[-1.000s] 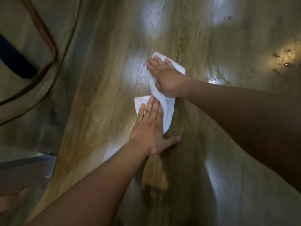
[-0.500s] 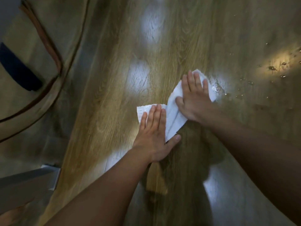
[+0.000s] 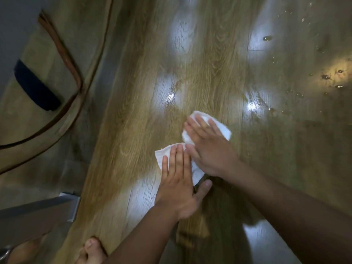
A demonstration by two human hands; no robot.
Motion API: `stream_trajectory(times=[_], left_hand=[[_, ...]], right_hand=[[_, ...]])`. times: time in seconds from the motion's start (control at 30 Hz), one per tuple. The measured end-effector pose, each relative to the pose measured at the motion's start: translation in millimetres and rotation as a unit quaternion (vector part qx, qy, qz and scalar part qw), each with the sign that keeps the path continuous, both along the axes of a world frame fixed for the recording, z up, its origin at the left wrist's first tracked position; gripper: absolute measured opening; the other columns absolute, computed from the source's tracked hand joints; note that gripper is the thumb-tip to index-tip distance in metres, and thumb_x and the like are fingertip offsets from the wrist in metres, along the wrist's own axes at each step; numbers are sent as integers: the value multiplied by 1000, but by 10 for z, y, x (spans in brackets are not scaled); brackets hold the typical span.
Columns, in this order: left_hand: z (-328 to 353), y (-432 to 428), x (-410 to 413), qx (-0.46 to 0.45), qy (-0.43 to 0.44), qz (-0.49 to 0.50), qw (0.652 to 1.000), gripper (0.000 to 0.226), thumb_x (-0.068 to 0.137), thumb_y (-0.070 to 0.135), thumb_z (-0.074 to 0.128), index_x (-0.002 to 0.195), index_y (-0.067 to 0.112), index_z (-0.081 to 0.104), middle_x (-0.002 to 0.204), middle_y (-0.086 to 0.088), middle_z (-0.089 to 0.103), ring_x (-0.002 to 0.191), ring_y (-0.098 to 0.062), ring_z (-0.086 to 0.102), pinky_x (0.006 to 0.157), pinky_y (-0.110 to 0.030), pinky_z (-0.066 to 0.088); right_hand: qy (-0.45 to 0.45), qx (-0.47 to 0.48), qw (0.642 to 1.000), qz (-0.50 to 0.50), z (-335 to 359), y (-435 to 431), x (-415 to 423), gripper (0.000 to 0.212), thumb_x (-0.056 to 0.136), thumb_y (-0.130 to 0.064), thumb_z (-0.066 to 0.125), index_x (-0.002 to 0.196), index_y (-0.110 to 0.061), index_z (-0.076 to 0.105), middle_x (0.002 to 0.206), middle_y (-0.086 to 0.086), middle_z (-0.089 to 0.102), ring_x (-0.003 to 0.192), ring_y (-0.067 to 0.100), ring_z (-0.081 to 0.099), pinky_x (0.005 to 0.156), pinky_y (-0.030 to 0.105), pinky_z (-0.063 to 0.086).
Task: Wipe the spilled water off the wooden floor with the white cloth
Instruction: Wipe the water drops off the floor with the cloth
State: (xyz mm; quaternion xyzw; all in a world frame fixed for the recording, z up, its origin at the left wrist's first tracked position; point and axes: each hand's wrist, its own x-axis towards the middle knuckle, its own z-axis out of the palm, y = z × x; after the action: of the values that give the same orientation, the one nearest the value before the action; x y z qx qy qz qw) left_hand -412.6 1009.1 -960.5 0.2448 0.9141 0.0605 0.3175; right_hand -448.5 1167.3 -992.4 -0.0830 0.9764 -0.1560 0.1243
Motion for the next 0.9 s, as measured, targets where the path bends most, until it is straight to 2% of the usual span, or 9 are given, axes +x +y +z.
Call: stream_trajectory(times=[0.1,0.2,0.27,0.4,0.5,0.6,0.7,0.8,0.9], left_hand=[[-30,-38,-35,-4,-2,-15,1000,96,82,76,-3,141,10,-40,147,-7,-51,134,-19,-50,114,-43,-26],[-106,7,-137,-5,12,-14,1000,96,81,77,-4,142,11,-40,149,-8,-49,136,-20,-48,115,-45,-23],[-172,128,-295,1,23,15,1000,98,83,80,-2,144,11,-37,150,-10,-46,136,-21,-47,116,-47,-23],[-231,326,-571,-7,27,41,999,108,71,81,-5,146,9,-34,150,-9,-46,136,-22,-47,114,-46,-27],[-218,349,-593,-11,13,43,999,112,68,83,-4,146,8,-33,150,-9,-46,135,-22,-48,112,-45,-30],[-192,350,-624,-17,8,36,999,109,77,83,5,149,8,-29,154,-14,-40,132,-23,-50,112,-44,-30],[-113,224,-430,-30,4,-18,999,99,91,76,13,149,8,-29,154,-16,-39,130,-22,-52,114,-45,-28],[-62,31,47,19,28,-26,999,96,87,77,-2,146,7,-30,154,-13,-37,140,-22,-41,117,-46,-20],[-75,-54,199,19,23,-14,999,96,80,77,-17,148,10,-29,154,-8,-39,142,-19,-38,119,-46,-14]], right_hand=[[-6,37,993,-114,-21,407,75,71,97,-56,7,156,-17,4,164,0,-4,149,14,-16,122,41,-7],[-1,61,987,-152,-21,576,-317,73,95,-54,6,156,-14,3,165,3,-5,150,19,-12,121,44,-8],[5,71,988,-139,-51,586,-675,72,96,-52,10,156,-13,3,164,6,-5,151,23,-9,120,47,-7],[-15,83,993,-84,-48,528,-1328,66,103,-44,20,156,-12,-2,164,7,-11,150,26,-13,119,50,-9],[-34,93,995,-32,31,357,-1480,67,103,-43,21,155,-11,-5,163,7,-14,149,28,-16,117,52,-11],[-43,67,995,59,35,61,-1166,65,103,-43,21,156,-13,-4,163,5,-13,150,25,-16,117,49,-14],[-54,-30,995,84,117,-41,-590,61,104,-43,17,157,-14,4,164,1,-6,150,15,-14,118,40,-15],[-51,-69,988,128,182,257,-1,60,102,-45,15,156,-17,17,163,-4,5,150,11,-6,120,33,-10],[-49,-41,995,79,144,775,168,67,94,-48,11,155,-20,20,163,-4,9,150,10,-5,123,38,-1]])
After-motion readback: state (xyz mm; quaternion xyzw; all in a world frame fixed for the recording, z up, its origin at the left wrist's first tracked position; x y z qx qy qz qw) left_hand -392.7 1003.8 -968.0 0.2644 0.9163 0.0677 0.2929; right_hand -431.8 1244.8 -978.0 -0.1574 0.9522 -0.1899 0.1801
